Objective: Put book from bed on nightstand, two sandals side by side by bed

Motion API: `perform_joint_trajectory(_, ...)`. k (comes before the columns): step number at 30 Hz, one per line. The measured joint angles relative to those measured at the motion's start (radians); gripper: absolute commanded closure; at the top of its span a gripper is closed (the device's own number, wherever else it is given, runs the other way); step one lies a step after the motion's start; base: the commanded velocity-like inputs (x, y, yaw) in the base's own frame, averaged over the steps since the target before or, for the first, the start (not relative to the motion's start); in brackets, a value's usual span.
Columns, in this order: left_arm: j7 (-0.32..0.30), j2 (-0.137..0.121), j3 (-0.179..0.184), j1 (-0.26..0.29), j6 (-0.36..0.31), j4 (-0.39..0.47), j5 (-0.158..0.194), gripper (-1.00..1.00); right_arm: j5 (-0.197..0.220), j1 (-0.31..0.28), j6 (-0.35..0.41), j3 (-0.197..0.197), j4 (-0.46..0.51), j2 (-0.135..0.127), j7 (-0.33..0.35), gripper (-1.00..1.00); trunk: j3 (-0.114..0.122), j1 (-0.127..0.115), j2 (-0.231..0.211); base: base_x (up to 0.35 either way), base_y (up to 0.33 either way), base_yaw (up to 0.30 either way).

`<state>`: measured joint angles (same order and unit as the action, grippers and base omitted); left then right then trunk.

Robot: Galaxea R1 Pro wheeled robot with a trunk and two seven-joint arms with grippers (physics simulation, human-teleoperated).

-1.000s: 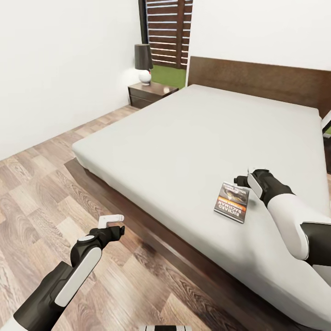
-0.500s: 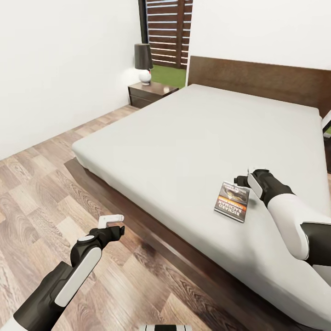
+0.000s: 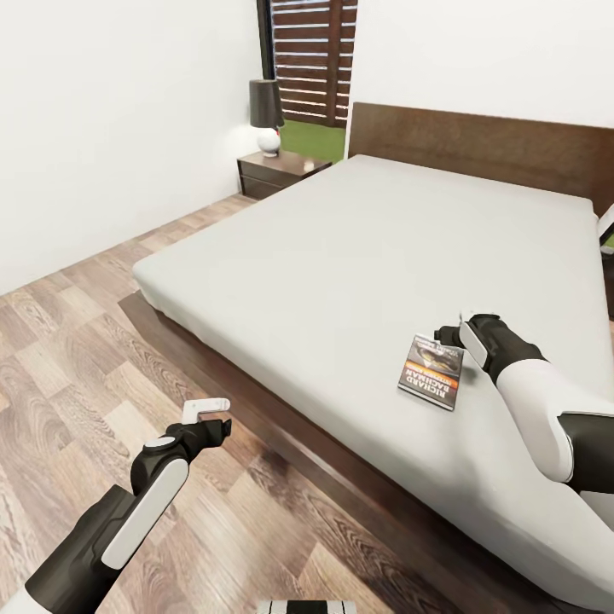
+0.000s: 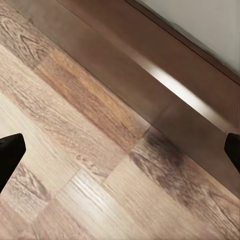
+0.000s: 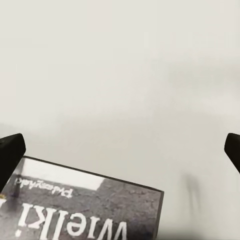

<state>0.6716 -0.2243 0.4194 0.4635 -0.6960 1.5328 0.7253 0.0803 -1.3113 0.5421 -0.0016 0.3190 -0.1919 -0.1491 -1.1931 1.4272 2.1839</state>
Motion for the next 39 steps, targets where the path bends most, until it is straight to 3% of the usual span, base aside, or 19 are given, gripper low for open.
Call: perform_joint_trajectory(39, 0.000, 0.001, 0.001, -0.001, -0.005, -0.005, 0.000, -1.00, 0.000, 0.000, -0.001, 0.000, 0.000, -0.004, 0.001, -1.00, 0.000, 0.000, 0.000, 0.020, 0.000, 0.000)
